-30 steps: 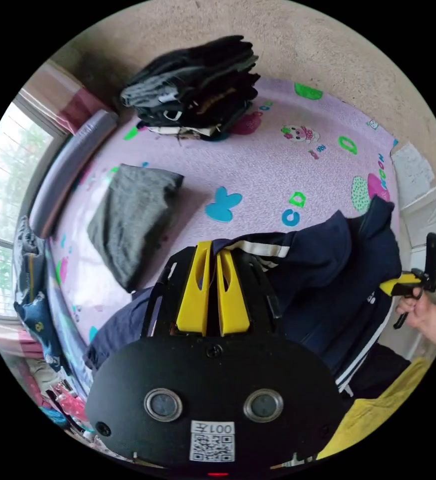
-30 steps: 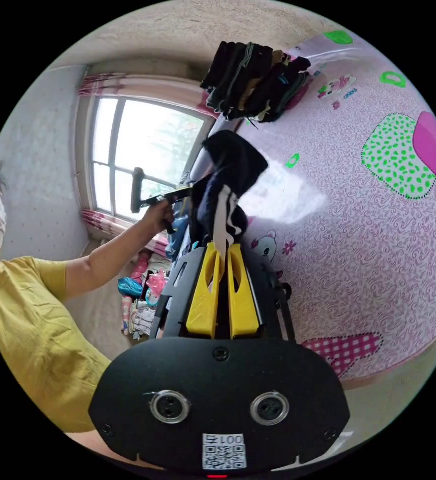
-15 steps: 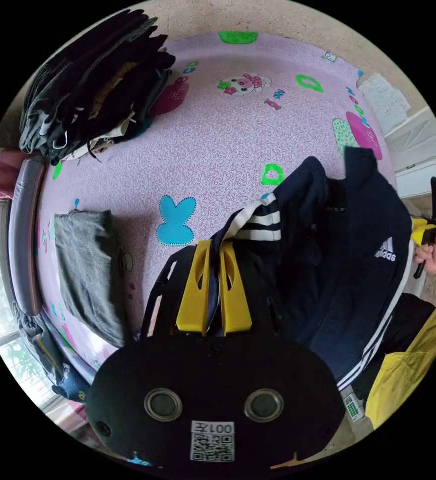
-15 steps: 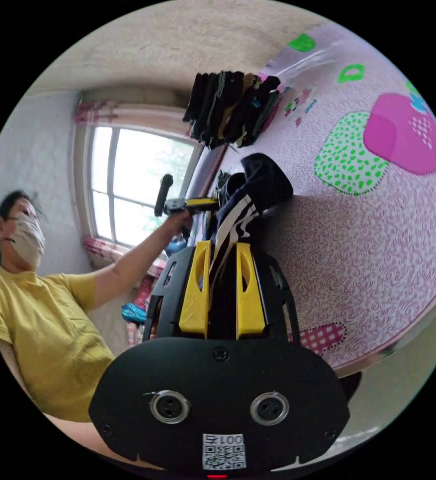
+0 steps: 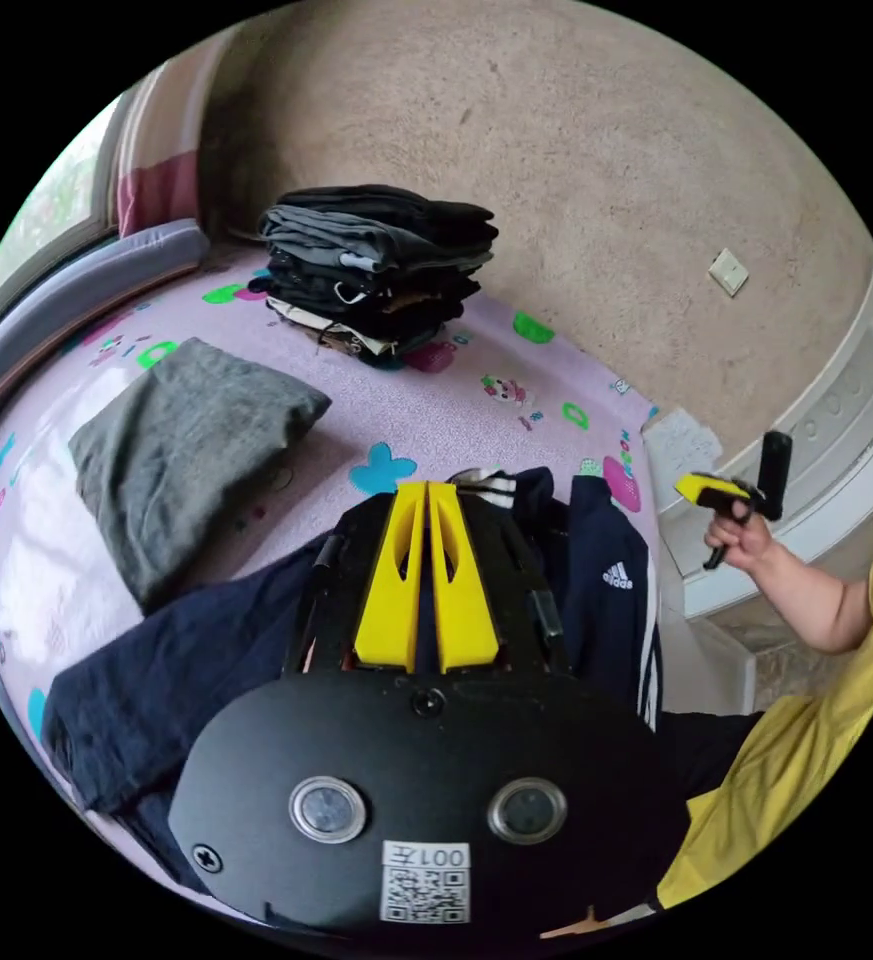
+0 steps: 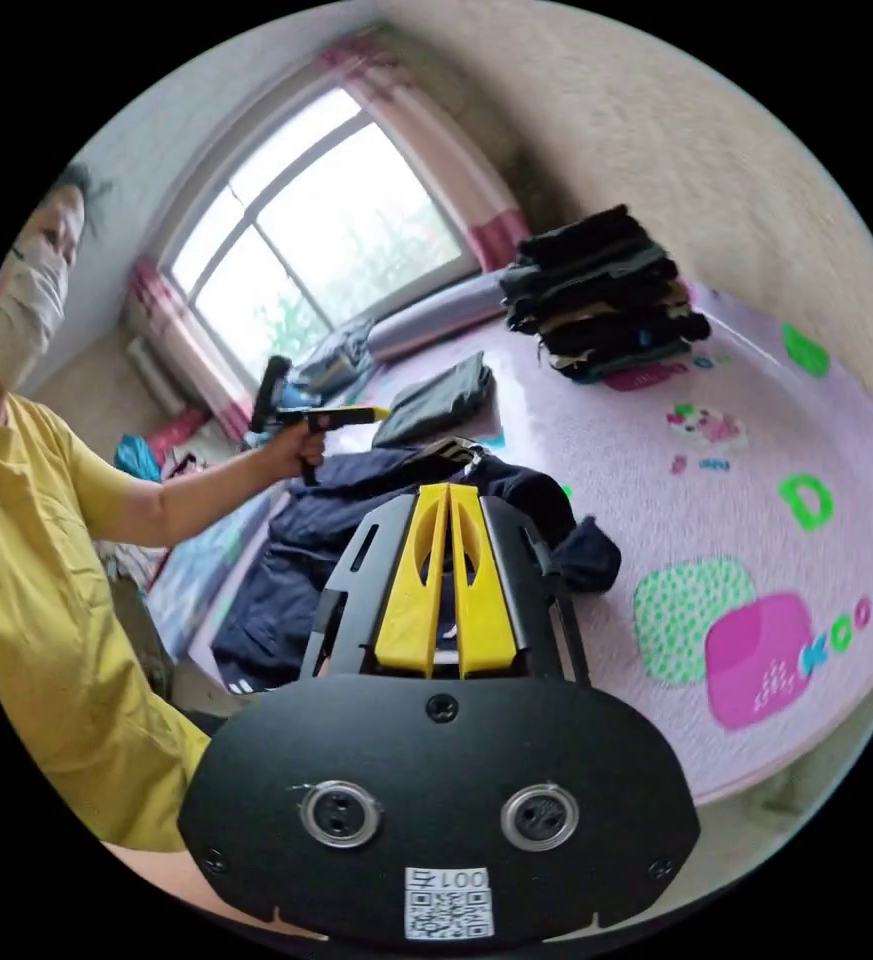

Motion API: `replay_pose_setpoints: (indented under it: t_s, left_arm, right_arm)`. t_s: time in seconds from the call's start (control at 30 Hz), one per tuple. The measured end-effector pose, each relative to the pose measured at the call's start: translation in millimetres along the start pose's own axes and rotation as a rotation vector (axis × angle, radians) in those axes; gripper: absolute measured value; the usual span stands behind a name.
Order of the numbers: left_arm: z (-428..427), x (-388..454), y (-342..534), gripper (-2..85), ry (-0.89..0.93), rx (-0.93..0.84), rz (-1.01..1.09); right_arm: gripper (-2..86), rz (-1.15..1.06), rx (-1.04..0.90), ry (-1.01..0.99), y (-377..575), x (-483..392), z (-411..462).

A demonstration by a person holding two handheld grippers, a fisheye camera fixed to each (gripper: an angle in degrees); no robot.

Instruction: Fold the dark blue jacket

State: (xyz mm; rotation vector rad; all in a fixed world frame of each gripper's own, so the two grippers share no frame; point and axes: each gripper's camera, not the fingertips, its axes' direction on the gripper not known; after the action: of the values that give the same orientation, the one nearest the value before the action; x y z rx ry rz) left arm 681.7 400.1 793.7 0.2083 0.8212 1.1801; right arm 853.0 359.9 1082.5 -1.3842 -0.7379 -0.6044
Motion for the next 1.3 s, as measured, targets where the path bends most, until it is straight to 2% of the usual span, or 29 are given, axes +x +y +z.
replay_pose_setpoints:
  t_s: [0.17, 0.3, 0.4, 0.57, 0.63, 0.8, 0.93, 1.03, 1.17, 1.3]
  left_arm:
    - [-50, -13, 90, -1.2, -0.161, -0.065, -0.049]
    - [-59, -25, 148, -1.2, -0.274, -0.148, -0.129]
    - [-64, -39, 171, -1.2, -0.345, -0.151, -0.241]
    - [-61, -60, 191, -1.2, -0.344, -0.282, -0.407]
    - [-61, -55, 195, -1.2, -0.366, -0.322, -0.406]
    - [-84, -36, 190, -1.2, -0.419, -0.358, -0.381]
    - [-126, -24, 186, -1.2, -0.418, -0.257, -0.398]
    - [-169, -13, 188, -1.2, -0.392, -0.160, -0.435]
    - [-234, 12, 194, -1.2, -0.367, 0.012, -0.507]
    - [-282, 36, 193, -1.2, -0.380, 0.082, -0.463]
  right_arm:
    - [0.2, -0.172, -0.225, 0.023, -105, -12, 92]
    - [0.2, -0.276, -0.437, -0.089, -169, -38, 181]
    - [0.2, -0.456, -0.597, 0.028, -183, -69, 230]
    - [0.2, -0.322, -0.587, 0.075, -221, -36, 225]
    - [0.2, -0.323, -0.621, 0.124, -228, -28, 219]
    - [0.2, -0.329, -0.627, 0.086, -243, -32, 198]
    - [0.3, -0.341, -0.376, -0.198, -287, -45, 144]
    - [0.3, -0.320, -0.287, -0.242, -326, -56, 136]
    - [0.3, -0.358, -0.353, -0.241, -375, -87, 171]
    - [0.3, -0.610, -0.610, -0.048, -414, -138, 236]
